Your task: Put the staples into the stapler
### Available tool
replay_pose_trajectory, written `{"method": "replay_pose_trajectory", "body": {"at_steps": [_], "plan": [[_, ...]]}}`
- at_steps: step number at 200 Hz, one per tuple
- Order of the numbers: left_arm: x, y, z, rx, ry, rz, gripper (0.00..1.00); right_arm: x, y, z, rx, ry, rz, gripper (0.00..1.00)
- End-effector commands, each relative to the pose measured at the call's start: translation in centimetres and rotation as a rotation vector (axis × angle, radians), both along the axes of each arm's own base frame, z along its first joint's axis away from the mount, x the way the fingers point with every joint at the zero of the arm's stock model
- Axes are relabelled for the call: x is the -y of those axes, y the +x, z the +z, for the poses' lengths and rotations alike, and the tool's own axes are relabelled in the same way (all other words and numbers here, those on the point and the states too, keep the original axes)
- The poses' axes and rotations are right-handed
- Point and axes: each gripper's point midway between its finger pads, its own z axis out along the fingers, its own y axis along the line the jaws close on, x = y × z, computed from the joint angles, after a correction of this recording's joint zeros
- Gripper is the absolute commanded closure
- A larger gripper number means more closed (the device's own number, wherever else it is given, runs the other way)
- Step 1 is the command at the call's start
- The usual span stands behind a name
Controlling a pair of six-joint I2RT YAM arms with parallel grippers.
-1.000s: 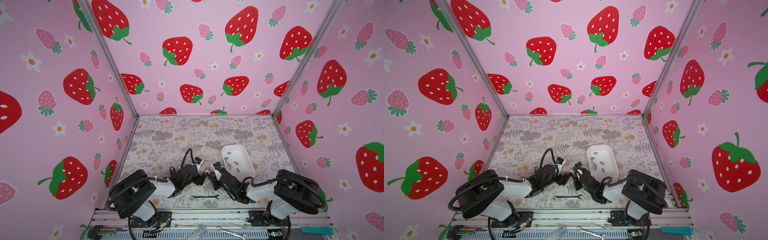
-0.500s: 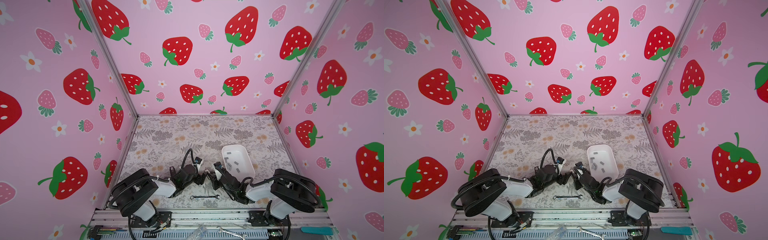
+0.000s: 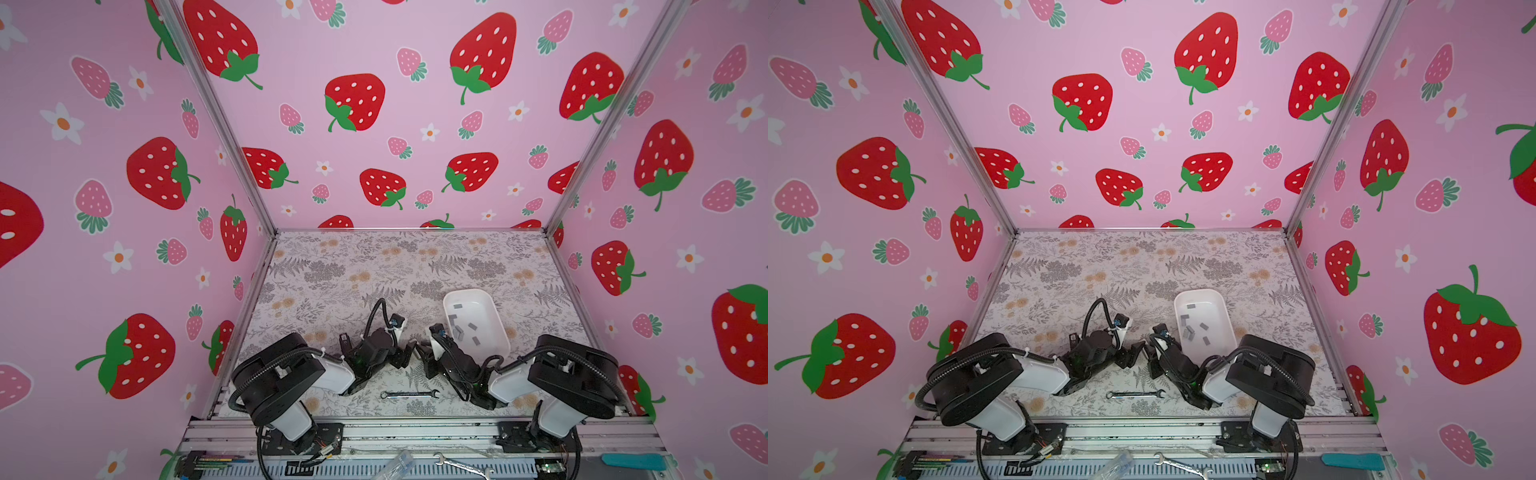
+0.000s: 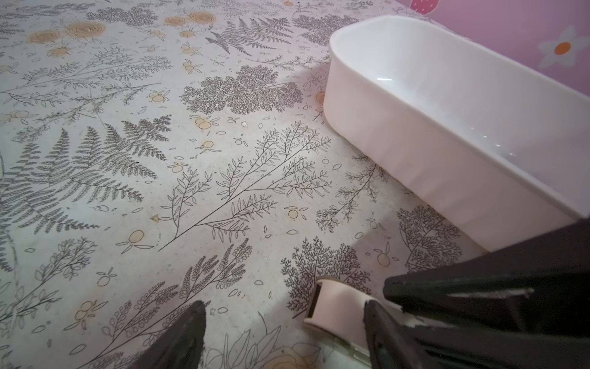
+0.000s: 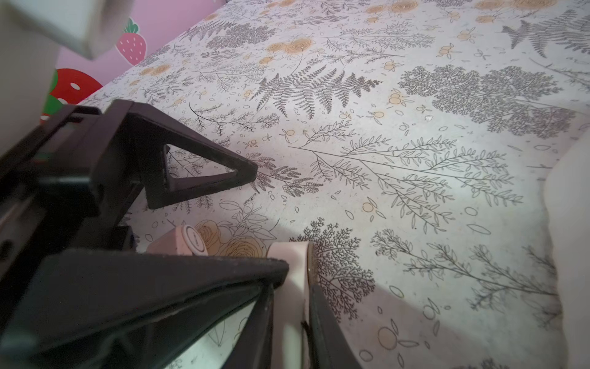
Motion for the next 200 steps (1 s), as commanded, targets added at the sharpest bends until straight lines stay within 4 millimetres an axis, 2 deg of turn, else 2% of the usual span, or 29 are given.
{"method": "replay_pose_trajectory", "body": {"at_steps": [1,21,35,71,98,100,103,106,133,142,150,160,166,171,182,200], "plan": [[-0.3,-1.1,-2.0,-0.053,0.076,-0.033,0.21,1.4,-1.8,-3.9,-0.089,-0.151,0.051,0.77],[-0.4,-0.7,-0.6,-0.036,0.070,-0.011,0.20,0.7,-1.3,-1.8,-0.057,-0.128,0.049,0.76],[-0.6,-0.4,0.5,-0.021,0.078,0.002,0.19,0.4,-0.6,0.0,-0.030,-0.112,0.026,0.68],[-1.7,0.6,5.0,0.028,0.090,0.078,0.16,-0.1,0.7,5.1,0.016,-0.059,-0.034,0.58],[-3.4,0.8,9.7,0.066,0.042,0.166,0.13,1.5,2.1,9.0,0.019,-0.038,-0.171,0.30],[-3.6,0.9,10.2,0.072,0.034,0.174,0.13,1.7,2.2,9.4,0.020,-0.033,-0.182,0.23],[-3.9,0.8,10.8,0.075,0.024,0.185,0.13,1.8,2.2,9.9,0.019,-0.030,-0.192,0.06],[-4.1,0.8,11.3,0.078,0.017,0.195,0.12,2.1,2.4,10.6,0.022,-0.021,-0.205,0.00],[-6.9,0.7,16.1,0.124,-0.040,0.314,0.11,4.4,3.4,16.4,0.041,0.020,-0.336,0.01],[-8.6,1.0,17.4,0.140,-0.057,0.408,0.02,5.6,3.8,18.0,0.056,0.030,-0.393,0.01],[-9.8,1.1,17.9,0.159,-0.063,0.471,0.00,6.3,3.9,19.1,0.064,0.043,-0.423,0.01],[-10.7,1.3,18.0,0.191,-0.072,0.516,0.05,6.4,4.0,21.1,0.105,0.059,-0.413,0.01],[-10.8,1.3,18.1,0.209,-0.080,0.518,0.05,6.7,4.1,22.1,0.127,0.070,-0.420,0.01],[-10.8,1.1,18.6,0.221,-0.088,0.502,0.00,7.1,4.2,22.8,0.150,0.074,-0.435,0.01],[-10.6,0.9,19.7,0.264,-0.083,0.461,0.01,7.8,4.6,24.6,0.208,0.087,-0.462,0.01],[-12.3,1.2,21.0,0.328,-0.065,0.528,0.01,10.4,5.8,26.6,0.317,0.050,-0.557,0.01]]}}
